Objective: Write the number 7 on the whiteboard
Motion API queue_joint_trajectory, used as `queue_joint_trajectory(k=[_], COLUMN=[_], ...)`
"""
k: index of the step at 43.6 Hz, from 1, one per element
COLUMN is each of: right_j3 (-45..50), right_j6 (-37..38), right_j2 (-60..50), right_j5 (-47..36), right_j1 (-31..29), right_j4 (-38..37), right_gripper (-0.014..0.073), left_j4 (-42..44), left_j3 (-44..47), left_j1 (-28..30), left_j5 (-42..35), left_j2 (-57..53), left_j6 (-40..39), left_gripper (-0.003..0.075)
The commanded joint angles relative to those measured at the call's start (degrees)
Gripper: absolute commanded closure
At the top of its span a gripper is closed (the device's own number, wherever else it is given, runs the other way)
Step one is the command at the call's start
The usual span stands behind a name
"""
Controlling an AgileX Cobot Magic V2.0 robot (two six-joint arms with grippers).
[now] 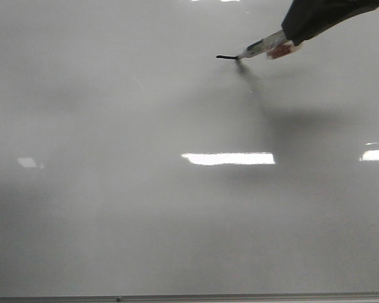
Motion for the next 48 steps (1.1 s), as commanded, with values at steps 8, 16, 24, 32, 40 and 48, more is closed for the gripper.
queue_joint_trajectory(k=[8,16,24,32,40,48], right_j3=[-1.9,-1.6,-1.5,-1.5,-1.5,-1.5], right_j6=[-0.4,-3.0,-5.4,-6.2,-21.0,-45.1], right_j2=[-2.4,-0.5,3.6,2.9,-3.8,-10.7], right_j5=[-2.9,1.7,7.9,8.0,15.5,31.5], right_j1=[-1.7,-0.6,1.8,1.8,3.0,3.1], right_j4=[-2.8,-2.8,-2.8,-1.9,7.7,19.3], right_gripper=[0.0659,0.0659,0.0659,0.0659,0.0659,0.0659], left_j4=[-1.2,-1.2,-1.2,-1.2,-5.4,-14.7], left_j3=[-1.5,-1.5,-1.5,-1.5,-1.5,-1.5], left_j1=[0.2,0.2,0.2,0.2,0.2,-3.6], left_j5=[-3.6,-3.9,-6.0,-6.3,-6.2,-5.3], left_j2=[-1.0,-1.0,-1.0,-1.0,-0.1,3.6], left_j6=[-0.6,-0.6,-0.6,-0.6,3.9,17.2], left_gripper=[0.0302,0.0302,0.0302,0.0302,0.0281,0.0162])
